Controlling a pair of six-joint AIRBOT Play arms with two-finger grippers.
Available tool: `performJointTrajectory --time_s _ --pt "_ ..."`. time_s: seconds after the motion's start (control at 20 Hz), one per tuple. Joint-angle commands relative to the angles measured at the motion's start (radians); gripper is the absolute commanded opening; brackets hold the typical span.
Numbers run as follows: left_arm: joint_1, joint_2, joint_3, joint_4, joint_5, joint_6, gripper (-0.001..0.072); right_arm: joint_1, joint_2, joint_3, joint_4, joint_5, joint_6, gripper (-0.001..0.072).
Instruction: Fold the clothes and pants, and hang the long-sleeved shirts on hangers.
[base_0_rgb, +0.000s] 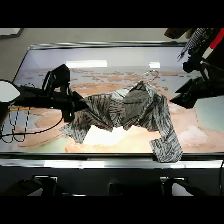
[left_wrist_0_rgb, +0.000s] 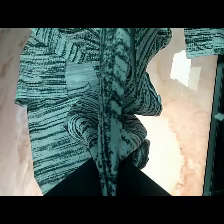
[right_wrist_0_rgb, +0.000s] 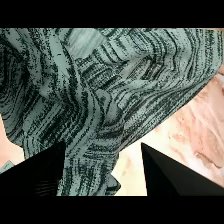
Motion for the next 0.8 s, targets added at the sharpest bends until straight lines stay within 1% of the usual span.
performJointTrajectory --time_s 0.0,0.15,0.3,0.45,0.5,0.55,0.6,0.65,0.7,0.75 --pt "0.0 0.003 0.0 -0.003 0.001 0.001 0.0019 0.01 -0.056 -0.019 0.058 0.006 -0.09 0.056" --pt "0.0 0.002 0.0 -0.003 0.001 0.001 0.0019 0.063 -0.097 -0.019 0.056 0.004 -0.093 0.0557" --pt "0.0 0.002 0.0 -0.003 0.001 0.001 0.0019 0.101 -0.136 -0.019 0.053 0.002 -0.098 0.0519" --pt "0.0 0.002 0.0 -0.003 0.001 0.0 0.0019 0.109 -0.167 -0.019 0.063 -0.001 -0.1 0.0506" --pt "0.0 0.002 0.0 -0.003 0.001 0.0 0.0019 0.109 -0.174 -0.019 0.064 -0.003 -0.1 0.0411" --pt "0.0 0.002 0.0 -0.003 0.001 0.0 0.0019 0.109 -0.177 -0.019 0.066 -0.003 -0.1 0.0346" --pt "0.0 0.002 0.0 -0.002 0.001 0.0 0.0019 0.109 -0.178 -0.019 0.073 -0.003 -0.1 0.0262" --pt "0.0 0.002 0.0 -0.002 0.001 0.0 0.0019 0.109 -0.176 -0.019 0.082 0.011 -0.1 0.0117" --pt "0.0 0.002 0.0 -0.002 0.001 0.0 0.0019 0.109 -0.172 -0.019 0.087 0.034 -0.097 0.0033" --pt "0.0 0.002 0.0 -0.002 0.001 0.0 0.0019 0.109 -0.166 -0.019 0.087 0.053 -0.096 0.0029"
